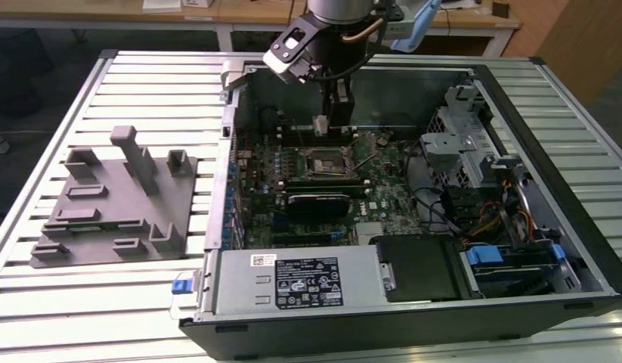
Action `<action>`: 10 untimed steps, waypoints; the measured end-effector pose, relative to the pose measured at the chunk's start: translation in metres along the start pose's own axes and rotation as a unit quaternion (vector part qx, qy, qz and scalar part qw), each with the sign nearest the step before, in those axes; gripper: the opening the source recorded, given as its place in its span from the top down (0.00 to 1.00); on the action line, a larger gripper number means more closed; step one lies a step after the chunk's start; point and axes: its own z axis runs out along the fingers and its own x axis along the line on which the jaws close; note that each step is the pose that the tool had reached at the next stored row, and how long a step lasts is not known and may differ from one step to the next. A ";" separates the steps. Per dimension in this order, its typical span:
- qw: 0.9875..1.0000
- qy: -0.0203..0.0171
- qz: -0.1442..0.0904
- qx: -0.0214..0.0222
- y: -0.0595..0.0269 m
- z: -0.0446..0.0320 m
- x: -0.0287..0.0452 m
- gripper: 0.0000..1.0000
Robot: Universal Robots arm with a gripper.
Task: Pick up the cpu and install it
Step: 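Place the cpu into insertion slot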
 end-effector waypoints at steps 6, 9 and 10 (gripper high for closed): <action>1.000 0.000 -0.005 0.000 0.0004 0.0082 0.0023 0.47; 1.000 0.000 -0.004 0.000 0.0004 0.0130 0.0030 0.47; 1.000 0.000 -0.004 0.000 0.0006 0.0145 0.0034 0.47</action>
